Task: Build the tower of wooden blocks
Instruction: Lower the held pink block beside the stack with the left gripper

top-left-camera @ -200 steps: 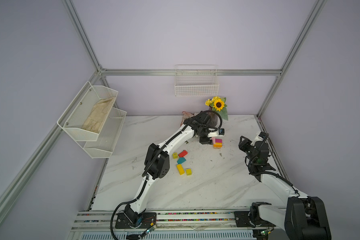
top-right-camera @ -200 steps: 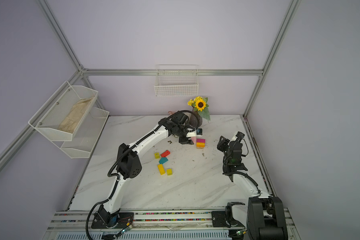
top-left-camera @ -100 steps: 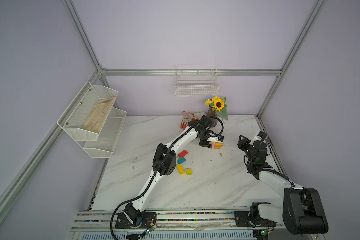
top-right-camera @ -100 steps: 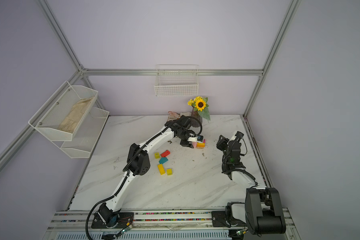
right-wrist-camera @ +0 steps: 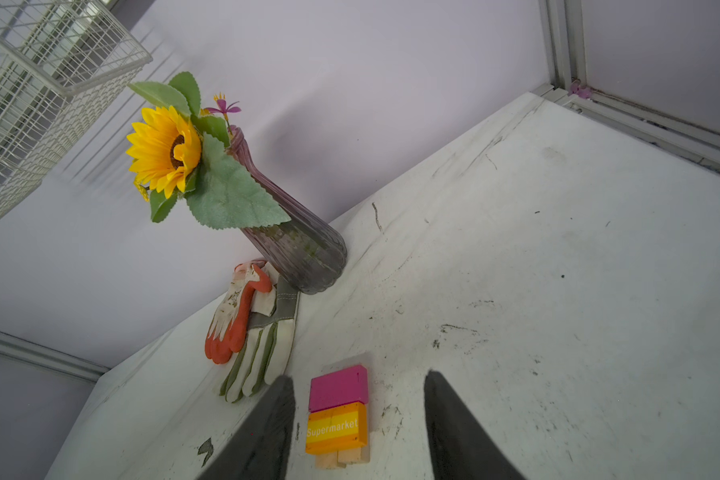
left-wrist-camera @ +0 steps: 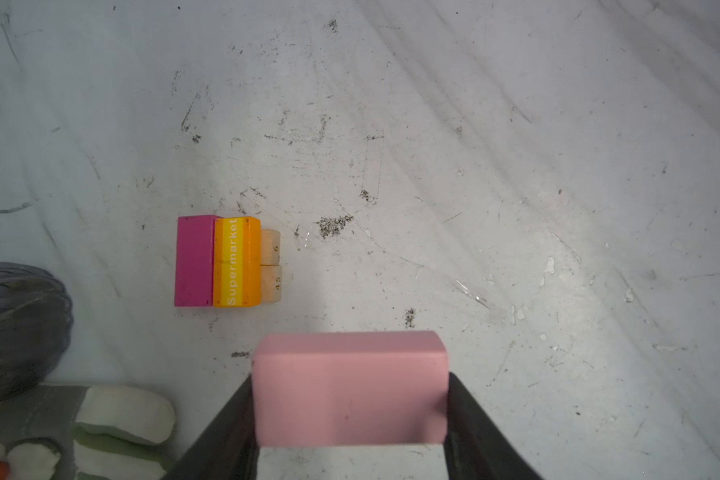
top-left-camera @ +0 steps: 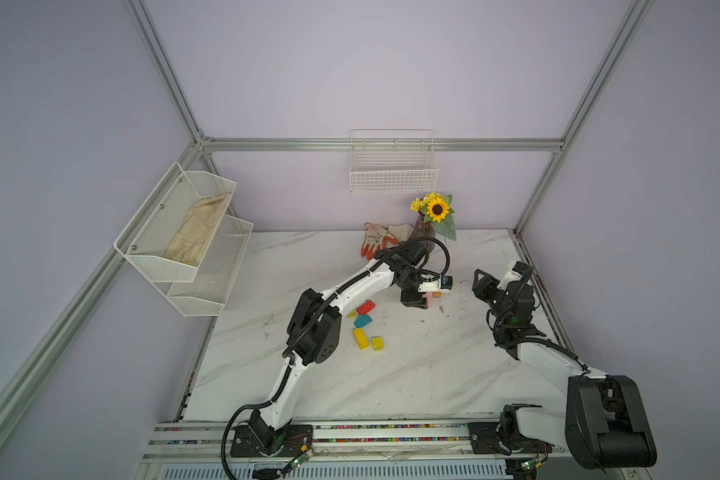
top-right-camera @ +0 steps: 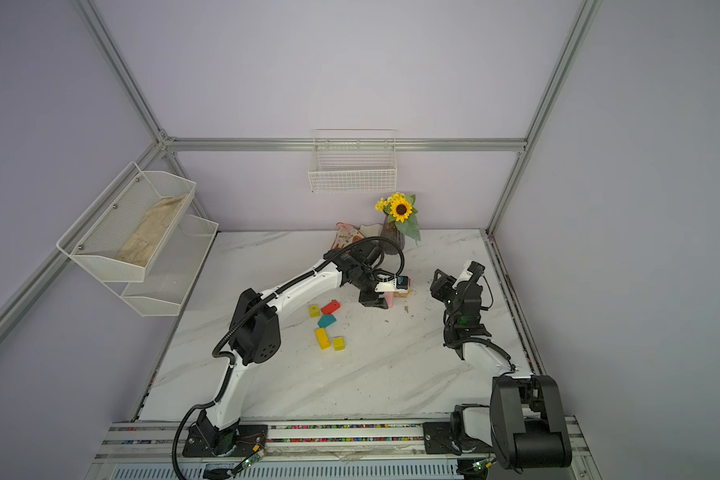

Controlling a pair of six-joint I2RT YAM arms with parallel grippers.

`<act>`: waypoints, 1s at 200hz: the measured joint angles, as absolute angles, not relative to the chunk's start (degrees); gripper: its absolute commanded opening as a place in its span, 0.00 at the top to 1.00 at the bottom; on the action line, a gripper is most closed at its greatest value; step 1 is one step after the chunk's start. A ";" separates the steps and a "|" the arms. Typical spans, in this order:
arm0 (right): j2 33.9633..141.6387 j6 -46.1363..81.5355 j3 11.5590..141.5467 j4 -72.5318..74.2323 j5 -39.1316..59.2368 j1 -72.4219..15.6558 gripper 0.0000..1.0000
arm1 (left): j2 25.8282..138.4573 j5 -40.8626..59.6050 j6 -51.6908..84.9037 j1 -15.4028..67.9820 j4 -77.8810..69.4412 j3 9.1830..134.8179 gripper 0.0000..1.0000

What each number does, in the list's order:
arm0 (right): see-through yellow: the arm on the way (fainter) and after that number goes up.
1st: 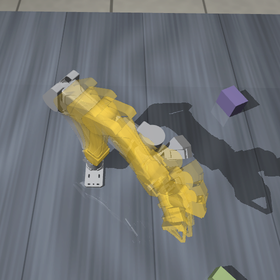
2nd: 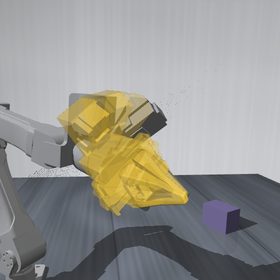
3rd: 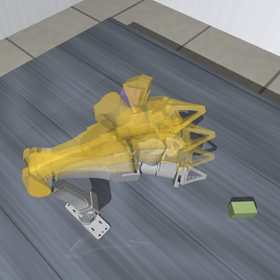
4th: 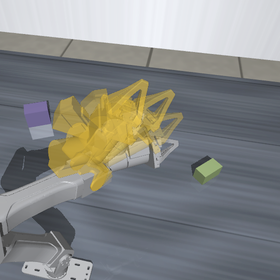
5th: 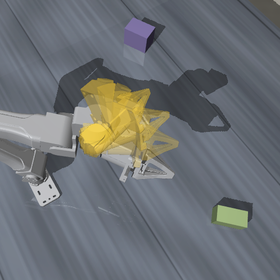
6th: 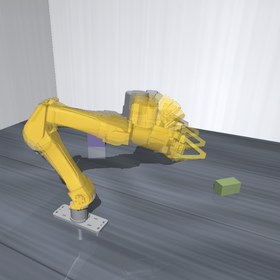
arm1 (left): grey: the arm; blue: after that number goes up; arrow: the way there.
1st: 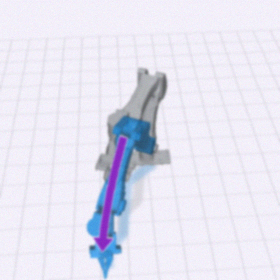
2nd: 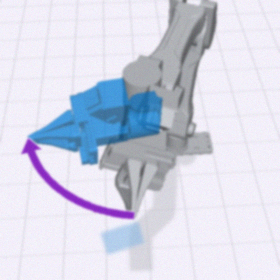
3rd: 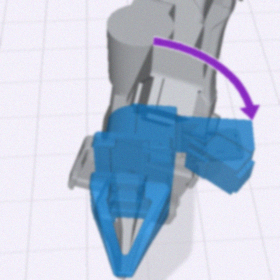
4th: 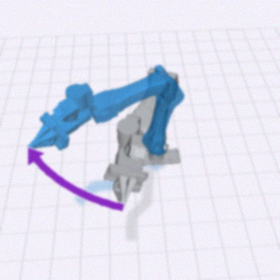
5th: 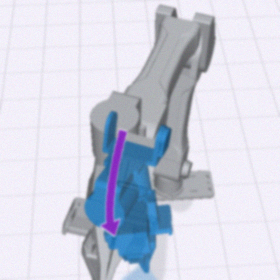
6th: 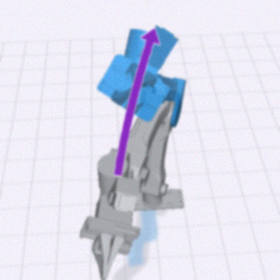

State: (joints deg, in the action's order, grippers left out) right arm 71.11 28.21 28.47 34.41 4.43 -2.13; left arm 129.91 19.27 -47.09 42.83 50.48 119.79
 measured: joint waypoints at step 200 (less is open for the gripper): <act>70.46 27.79 28.51 33.36 5.39 -2.13 0.40 | 138.26 16.53 -35.97 42.39 50.89 117.73 0.78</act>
